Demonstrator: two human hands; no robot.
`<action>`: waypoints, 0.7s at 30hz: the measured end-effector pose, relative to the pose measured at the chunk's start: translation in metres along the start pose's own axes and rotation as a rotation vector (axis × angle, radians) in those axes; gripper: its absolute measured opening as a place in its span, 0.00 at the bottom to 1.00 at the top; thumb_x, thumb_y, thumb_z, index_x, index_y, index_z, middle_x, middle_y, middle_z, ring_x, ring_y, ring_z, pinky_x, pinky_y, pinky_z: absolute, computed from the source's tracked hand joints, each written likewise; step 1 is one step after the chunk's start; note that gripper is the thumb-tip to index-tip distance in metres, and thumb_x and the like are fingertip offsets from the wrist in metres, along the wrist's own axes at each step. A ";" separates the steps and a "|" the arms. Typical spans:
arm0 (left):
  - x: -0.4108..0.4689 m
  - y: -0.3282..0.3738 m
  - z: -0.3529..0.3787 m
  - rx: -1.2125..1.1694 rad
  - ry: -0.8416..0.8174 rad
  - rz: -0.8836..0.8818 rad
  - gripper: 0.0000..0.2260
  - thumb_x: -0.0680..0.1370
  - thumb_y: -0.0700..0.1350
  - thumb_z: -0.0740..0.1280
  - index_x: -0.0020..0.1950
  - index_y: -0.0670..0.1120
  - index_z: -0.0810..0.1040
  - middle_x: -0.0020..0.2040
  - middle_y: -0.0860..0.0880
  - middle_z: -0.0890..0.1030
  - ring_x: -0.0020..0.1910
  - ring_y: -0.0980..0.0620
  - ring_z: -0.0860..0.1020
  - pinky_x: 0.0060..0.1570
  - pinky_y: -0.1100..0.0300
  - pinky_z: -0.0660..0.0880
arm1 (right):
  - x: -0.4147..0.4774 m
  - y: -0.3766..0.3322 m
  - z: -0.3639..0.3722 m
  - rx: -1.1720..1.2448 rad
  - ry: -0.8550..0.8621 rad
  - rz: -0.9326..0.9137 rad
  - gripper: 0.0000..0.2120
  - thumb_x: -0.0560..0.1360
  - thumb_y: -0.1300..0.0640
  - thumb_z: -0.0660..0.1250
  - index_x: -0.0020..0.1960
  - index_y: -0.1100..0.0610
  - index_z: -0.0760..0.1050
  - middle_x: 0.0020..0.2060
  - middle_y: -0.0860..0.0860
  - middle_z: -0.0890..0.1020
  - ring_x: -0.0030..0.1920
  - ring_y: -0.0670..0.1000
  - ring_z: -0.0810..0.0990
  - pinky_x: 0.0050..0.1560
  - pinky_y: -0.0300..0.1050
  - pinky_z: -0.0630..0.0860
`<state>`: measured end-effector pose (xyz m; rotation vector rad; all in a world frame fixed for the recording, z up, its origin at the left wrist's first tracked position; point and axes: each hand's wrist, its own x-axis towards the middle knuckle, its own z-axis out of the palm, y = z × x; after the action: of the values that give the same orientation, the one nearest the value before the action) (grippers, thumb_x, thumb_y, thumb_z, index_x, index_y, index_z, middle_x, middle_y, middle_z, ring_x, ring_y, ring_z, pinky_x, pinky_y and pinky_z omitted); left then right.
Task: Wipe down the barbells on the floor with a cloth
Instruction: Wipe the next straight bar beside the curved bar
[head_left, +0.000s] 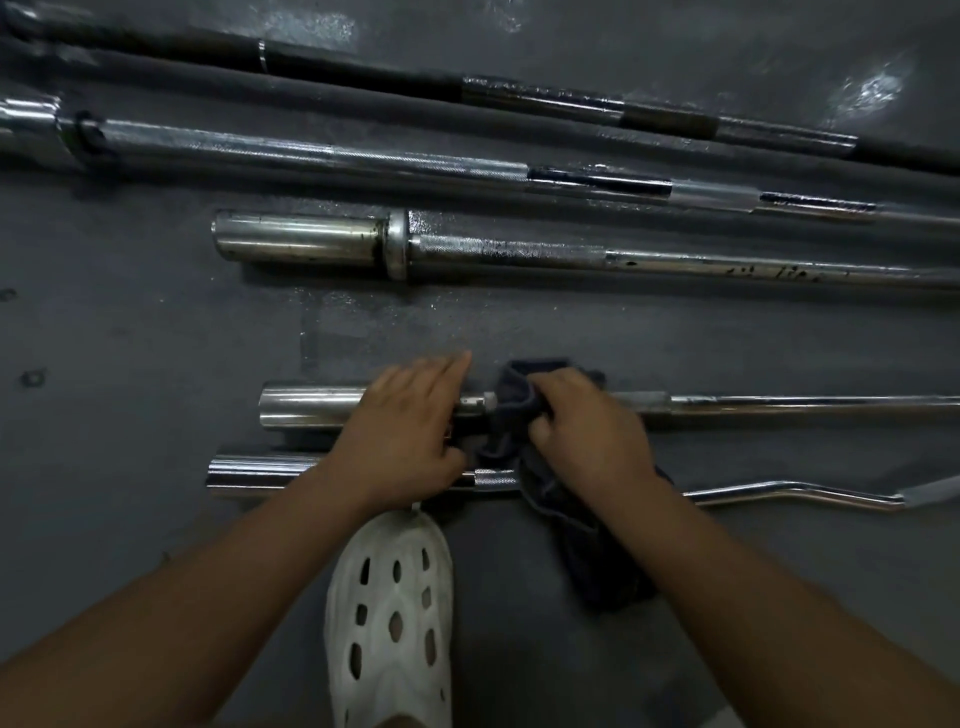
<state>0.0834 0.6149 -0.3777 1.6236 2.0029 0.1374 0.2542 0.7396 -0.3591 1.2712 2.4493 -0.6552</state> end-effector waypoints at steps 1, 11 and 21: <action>0.005 -0.001 -0.001 0.051 -0.003 0.017 0.44 0.67 0.61 0.59 0.80 0.47 0.54 0.74 0.45 0.68 0.72 0.45 0.67 0.71 0.50 0.61 | 0.002 0.007 -0.003 0.022 0.014 0.051 0.16 0.74 0.54 0.63 0.61 0.48 0.74 0.61 0.49 0.77 0.56 0.58 0.79 0.49 0.50 0.75; 0.026 -0.016 -0.003 0.217 0.072 0.047 0.45 0.60 0.53 0.77 0.74 0.46 0.66 0.69 0.44 0.72 0.60 0.41 0.75 0.58 0.48 0.69 | 0.017 -0.022 0.011 -0.076 0.028 -0.049 0.26 0.76 0.57 0.61 0.72 0.42 0.61 0.70 0.50 0.66 0.54 0.61 0.81 0.48 0.55 0.78; 0.048 -0.012 -0.011 0.169 0.118 -0.036 0.41 0.65 0.50 0.76 0.75 0.44 0.65 0.72 0.42 0.70 0.65 0.40 0.72 0.66 0.47 0.67 | 0.025 -0.038 0.012 -0.071 0.032 0.015 0.29 0.78 0.59 0.61 0.76 0.50 0.57 0.77 0.53 0.57 0.54 0.61 0.81 0.45 0.52 0.77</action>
<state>0.0623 0.6597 -0.3900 1.7169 2.1830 0.0524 0.2091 0.7313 -0.3707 1.2815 2.4627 -0.5434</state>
